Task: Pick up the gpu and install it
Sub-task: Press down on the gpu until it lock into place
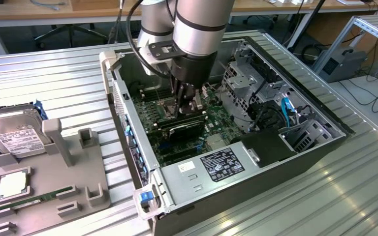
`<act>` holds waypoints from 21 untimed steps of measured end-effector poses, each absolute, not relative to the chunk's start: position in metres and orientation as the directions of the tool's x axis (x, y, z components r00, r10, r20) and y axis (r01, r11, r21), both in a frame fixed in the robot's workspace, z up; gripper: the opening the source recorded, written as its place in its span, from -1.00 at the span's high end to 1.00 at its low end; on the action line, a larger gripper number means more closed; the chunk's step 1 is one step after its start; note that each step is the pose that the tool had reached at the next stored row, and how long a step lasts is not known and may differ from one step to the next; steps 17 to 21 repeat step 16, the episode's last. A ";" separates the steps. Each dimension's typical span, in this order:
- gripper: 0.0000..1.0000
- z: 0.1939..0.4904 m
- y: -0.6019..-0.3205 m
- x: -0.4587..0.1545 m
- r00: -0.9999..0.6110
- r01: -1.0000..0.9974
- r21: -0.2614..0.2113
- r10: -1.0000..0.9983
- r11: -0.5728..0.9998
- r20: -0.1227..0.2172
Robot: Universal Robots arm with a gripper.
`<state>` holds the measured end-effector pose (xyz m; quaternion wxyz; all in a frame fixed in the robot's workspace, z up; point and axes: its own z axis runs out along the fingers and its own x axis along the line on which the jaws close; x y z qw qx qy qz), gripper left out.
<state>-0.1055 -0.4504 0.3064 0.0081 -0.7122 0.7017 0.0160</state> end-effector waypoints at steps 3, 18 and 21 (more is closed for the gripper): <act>0.79 0.307 -0.450 -0.103 0.015 -1.000 0.011 -0.999 -0.015 -0.034; 0.79 0.320 -0.450 -0.096 0.015 -1.000 0.011 -0.999 -0.015 -0.034; 0.79 0.320 -0.450 -0.096 0.015 -1.000 0.011 -0.999 -0.015 -0.034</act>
